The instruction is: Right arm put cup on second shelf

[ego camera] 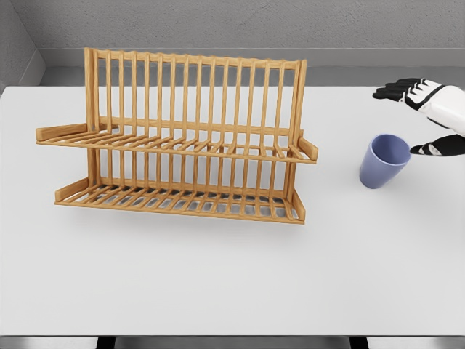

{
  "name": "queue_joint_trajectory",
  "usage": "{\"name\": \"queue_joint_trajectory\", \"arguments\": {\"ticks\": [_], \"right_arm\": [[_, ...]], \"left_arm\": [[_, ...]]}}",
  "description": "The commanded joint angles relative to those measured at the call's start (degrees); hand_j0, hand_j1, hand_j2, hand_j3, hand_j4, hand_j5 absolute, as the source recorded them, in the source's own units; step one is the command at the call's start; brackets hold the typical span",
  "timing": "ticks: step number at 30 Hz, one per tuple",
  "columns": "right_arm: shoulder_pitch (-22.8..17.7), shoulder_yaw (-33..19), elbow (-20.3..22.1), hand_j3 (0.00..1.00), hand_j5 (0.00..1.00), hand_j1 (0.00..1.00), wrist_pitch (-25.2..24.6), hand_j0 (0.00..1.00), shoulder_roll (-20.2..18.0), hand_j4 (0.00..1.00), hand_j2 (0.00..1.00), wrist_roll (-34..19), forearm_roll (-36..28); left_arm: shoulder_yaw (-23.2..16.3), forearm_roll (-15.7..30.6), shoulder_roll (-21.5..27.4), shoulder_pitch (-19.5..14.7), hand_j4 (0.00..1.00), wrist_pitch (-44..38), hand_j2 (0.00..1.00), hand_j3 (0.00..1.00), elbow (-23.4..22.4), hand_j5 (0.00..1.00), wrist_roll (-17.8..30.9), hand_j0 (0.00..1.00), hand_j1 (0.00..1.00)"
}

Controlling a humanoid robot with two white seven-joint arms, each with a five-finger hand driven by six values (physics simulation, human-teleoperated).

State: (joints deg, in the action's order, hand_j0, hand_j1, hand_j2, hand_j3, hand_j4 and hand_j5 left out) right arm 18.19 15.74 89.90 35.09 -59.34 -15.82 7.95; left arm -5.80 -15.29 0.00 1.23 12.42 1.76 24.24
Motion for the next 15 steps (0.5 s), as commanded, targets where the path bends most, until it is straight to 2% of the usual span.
{"name": "queue_joint_trajectory", "arguments": {"ticks": [1,2,3,4,6,7,8,13,15], "right_arm": [[0.0,0.1,0.6,1.00,1.00,1.00,-0.1,1.00,-0.3,1.00,1.00,0.1,-0.5],[0.0,-0.4,0.4,1.00,1.00,1.00,-0.1,1.00,-0.3,1.00,1.00,0.3,-0.7],[-0.4,-3.0,-0.2,1.00,1.00,1.00,-0.1,1.00,-0.5,1.00,1.00,0.3,-0.9],[-0.9,-4.1,0.7,1.00,1.00,1.00,-0.1,1.00,-1.0,1.00,1.00,0.3,-0.7],[-0.9,-4.0,0.5,1.00,1.00,1.00,-0.1,1.00,-1.1,1.00,1.00,-1.0,-0.5],[0.0,-4.1,-0.1,1.00,1.00,1.00,-0.1,1.00,-1.0,1.00,1.00,-13.2,-0.6],[1.1,-4.8,0.0,1.00,1.00,1.00,-0.1,1.00,-1.0,1.00,1.00,-19.2,-0.4],[1.6,-4.9,0.1,1.00,1.00,1.00,-0.1,1.00,-1.0,1.00,1.00,-19.2,-0.3],[3.9,-4.9,-0.2,1.00,1.00,1.00,-0.1,1.00,-0.6,1.00,1.00,-19.2,-0.2]], "left_arm": [[0.0,0.0,0.0,-0.1,1.00,0.1,1.00,1.00,0.0,1.00,0.0,1.00,1.00],[0.0,0.1,0.0,-0.1,1.00,0.1,1.00,1.00,0.0,1.00,0.0,1.00,1.00],[0.0,0.0,0.0,0.0,1.00,0.1,1.00,1.00,0.0,1.00,0.0,1.00,1.00],[0.0,0.0,0.0,-0.1,1.00,0.0,1.00,1.00,0.0,1.00,0.0,1.00,1.00],[0.0,0.0,0.0,-0.1,1.00,0.1,1.00,1.00,0.0,1.00,0.0,1.00,1.00],[0.0,0.1,0.0,-0.1,1.00,0.1,1.00,1.00,0.0,1.00,0.0,1.00,1.00],[0.0,0.0,0.0,-0.1,1.00,0.1,1.00,1.00,0.0,1.00,0.0,1.00,1.00],[0.0,0.0,0.0,0.0,1.00,0.1,1.00,1.00,0.0,1.00,0.0,1.00,1.00],[0.0,0.1,0.0,0.0,1.00,0.1,1.00,1.00,0.0,1.00,0.0,1.00,1.00]]}}
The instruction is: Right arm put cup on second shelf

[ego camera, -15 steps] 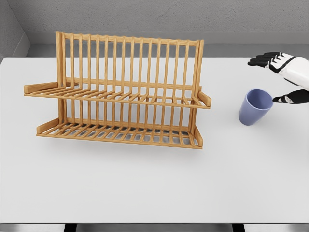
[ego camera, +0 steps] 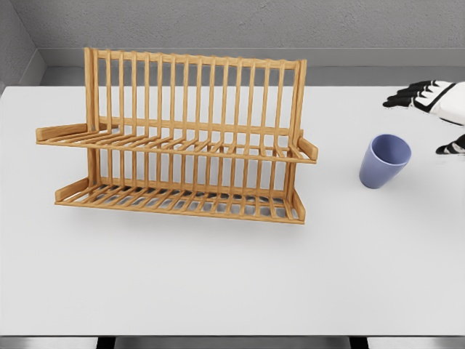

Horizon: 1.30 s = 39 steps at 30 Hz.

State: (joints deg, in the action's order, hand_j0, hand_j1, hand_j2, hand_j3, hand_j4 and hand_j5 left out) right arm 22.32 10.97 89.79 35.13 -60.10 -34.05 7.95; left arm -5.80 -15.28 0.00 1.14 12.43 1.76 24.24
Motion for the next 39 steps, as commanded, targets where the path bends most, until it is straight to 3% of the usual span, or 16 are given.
{"name": "queue_joint_trajectory", "arguments": {"ticks": [1,3,8,11,17,20,39], "right_arm": [[0.1,1.0,-1.1,1.00,1.00,1.00,-0.1,1.00,0.6,1.00,1.00,-1.0,-0.1],[2.3,5.5,-4.0,1.00,1.00,1.00,-0.1,1.00,0.8,1.00,1.00,-1.0,-0.2],[2.5,6.7,-5.6,1.00,1.00,1.00,-0.1,1.00,1.2,1.00,1.00,-1.0,-0.1],[7.6,14.0,-9.5,1.00,1.00,1.00,-0.1,1.00,3.5,1.00,1.00,-1.0,0.0],[8.1,16.0,-11.2,1.00,1.00,1.00,-0.1,1.00,3.9,1.00,1.00,-1.0,0.0],[10.5,18.8,-13.3,1.00,1.00,1.00,-0.1,1.00,5.6,1.00,1.00,-1.0,0.0],[11.5,19.6,-16.4,1.00,1.00,1.00,-0.1,1.00,6.0,1.00,1.00,-1.0,0.0]], "left_arm": [[0.0,0.1,0.0,0.0,1.00,0.1,1.00,1.00,0.0,1.00,0.0,1.00,1.00],[0.0,0.0,0.0,0.1,1.00,0.1,1.00,1.00,0.0,1.00,0.0,1.00,1.00],[0.0,0.0,0.0,0.0,1.00,0.1,1.00,1.00,0.0,1.00,0.0,1.00,1.00],[0.0,0.0,0.0,0.0,1.00,0.1,1.00,1.00,0.0,1.00,0.0,1.00,1.00],[0.0,0.0,0.0,0.1,1.00,0.1,1.00,1.00,0.0,1.00,0.0,1.00,1.00],[0.0,0.0,0.0,0.0,1.00,0.0,1.00,1.00,0.0,1.00,0.0,1.00,1.00],[0.0,0.0,0.0,0.0,1.00,0.1,1.00,1.00,0.0,1.00,0.0,1.00,1.00]]}}
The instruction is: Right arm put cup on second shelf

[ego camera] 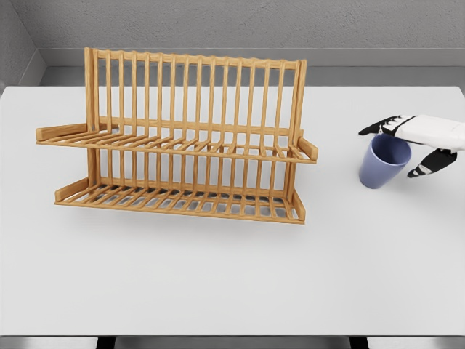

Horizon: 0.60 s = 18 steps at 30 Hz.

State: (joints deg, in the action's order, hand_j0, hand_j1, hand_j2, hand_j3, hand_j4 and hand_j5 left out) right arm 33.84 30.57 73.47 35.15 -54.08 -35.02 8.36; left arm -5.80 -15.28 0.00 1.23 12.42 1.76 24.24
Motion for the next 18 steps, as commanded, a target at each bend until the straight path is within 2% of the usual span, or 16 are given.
{"name": "queue_joint_trajectory", "arguments": {"ticks": [1,12,14,15,17,18], "right_arm": [[0.0,0.0,-0.1,1.00,1.00,1.00,-0.2,1.00,0.0,1.00,1.00,0.0,-0.4],[0.9,1.3,-2.3,1.00,1.00,1.00,-0.2,1.00,1.3,1.00,1.00,0.0,-0.4],[0.9,1.3,-2.6,0.85,0.85,0.85,-0.2,0.85,1.2,0.85,0.85,0.0,-0.4],[0.9,1.3,-2.6,0.74,0.74,0.74,-0.2,0.74,1.2,0.74,0.74,0.0,-0.4],[0.9,1.3,-2.8,0.71,0.71,0.71,-0.2,0.71,1.2,0.71,0.71,0.0,-0.4],[0.9,1.3,-2.8,0.63,0.63,0.63,-0.2,0.63,1.2,0.63,0.63,0.0,-0.4]], "left_arm": [[0.0,0.0,0.0,-0.1,1.00,0.0,1.00,1.00,0.0,1.00,0.0,1.00,1.00],[0.0,0.0,0.0,-0.1,1.00,0.0,1.00,1.00,0.0,1.00,0.0,1.00,1.00],[0.0,0.0,0.0,-0.1,1.00,0.1,1.00,1.00,0.0,1.00,0.0,1.00,1.00],[0.0,0.0,0.0,0.0,1.00,0.1,1.00,1.00,0.0,1.00,0.0,1.00,1.00],[0.0,0.0,0.0,0.0,1.00,0.1,1.00,1.00,0.0,1.00,0.0,1.00,1.00],[0.0,0.0,0.0,0.0,1.00,0.1,1.00,1.00,0.0,1.00,0.0,1.00,1.00]]}}
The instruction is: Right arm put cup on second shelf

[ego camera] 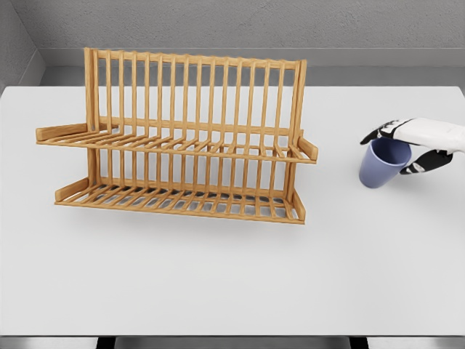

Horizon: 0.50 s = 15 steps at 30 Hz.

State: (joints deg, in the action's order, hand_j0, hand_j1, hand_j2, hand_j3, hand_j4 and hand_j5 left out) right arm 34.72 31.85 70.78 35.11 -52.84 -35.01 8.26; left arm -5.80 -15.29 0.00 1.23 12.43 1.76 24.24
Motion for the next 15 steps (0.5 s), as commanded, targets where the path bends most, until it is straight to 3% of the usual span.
{"name": "queue_joint_trajectory", "arguments": {"ticks": [1,15], "right_arm": [[0.0,0.0,-0.1,0.63,0.63,0.63,-0.1,0.63,-0.1,0.63,0.63,0.0,-0.3],[3.3,-0.9,0.8,0.60,0.60,0.60,-0.1,0.60,-0.6,0.60,0.60,0.0,-0.5]], "left_arm": [[0.0,0.0,0.0,0.0,1.00,0.0,1.00,1.00,0.0,1.00,0.0,1.00,1.00],[0.0,0.0,0.0,0.0,1.00,0.1,1.00,1.00,0.0,1.00,0.0,1.00,1.00]]}}
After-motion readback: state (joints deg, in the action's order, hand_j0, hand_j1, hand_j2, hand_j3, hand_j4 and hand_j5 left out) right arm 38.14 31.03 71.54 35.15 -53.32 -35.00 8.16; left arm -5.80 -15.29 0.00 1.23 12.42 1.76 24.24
